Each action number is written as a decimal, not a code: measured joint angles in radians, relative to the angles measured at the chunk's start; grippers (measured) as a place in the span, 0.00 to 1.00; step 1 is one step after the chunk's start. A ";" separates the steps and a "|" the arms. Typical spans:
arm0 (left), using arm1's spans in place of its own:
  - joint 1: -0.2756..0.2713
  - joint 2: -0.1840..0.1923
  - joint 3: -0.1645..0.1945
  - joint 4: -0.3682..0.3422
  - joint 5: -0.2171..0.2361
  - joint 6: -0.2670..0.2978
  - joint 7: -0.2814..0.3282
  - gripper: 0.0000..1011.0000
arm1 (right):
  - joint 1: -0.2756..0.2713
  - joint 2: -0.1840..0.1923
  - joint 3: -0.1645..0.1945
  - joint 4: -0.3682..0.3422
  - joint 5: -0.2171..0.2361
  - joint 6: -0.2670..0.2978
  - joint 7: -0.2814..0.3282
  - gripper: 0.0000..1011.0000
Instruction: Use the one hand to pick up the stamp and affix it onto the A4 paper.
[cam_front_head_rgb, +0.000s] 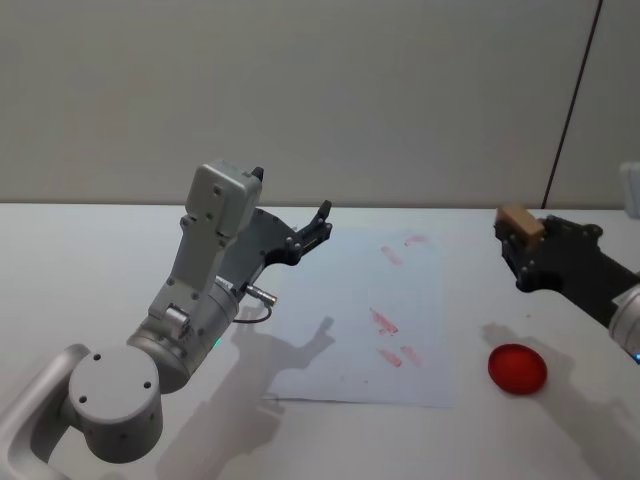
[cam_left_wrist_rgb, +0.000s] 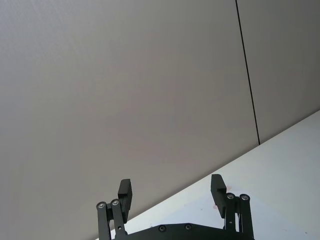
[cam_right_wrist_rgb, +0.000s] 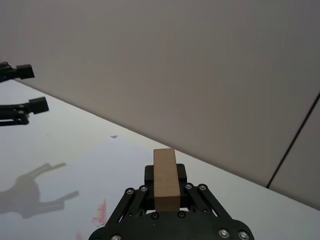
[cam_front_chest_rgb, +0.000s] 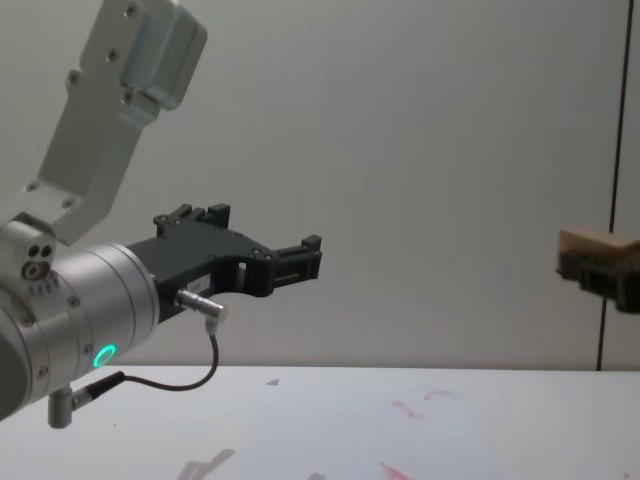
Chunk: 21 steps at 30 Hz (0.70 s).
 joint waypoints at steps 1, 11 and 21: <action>0.000 0.000 0.000 0.000 0.000 0.000 0.000 0.99 | 0.004 -0.002 -0.001 0.000 0.001 0.000 0.008 0.22; 0.000 0.000 0.000 0.000 0.000 0.000 0.000 0.99 | 0.049 -0.029 -0.030 0.040 -0.003 0.015 0.111 0.22; 0.000 0.000 0.000 0.000 0.000 0.000 0.000 0.99 | 0.108 -0.074 -0.087 0.138 -0.064 0.038 0.257 0.22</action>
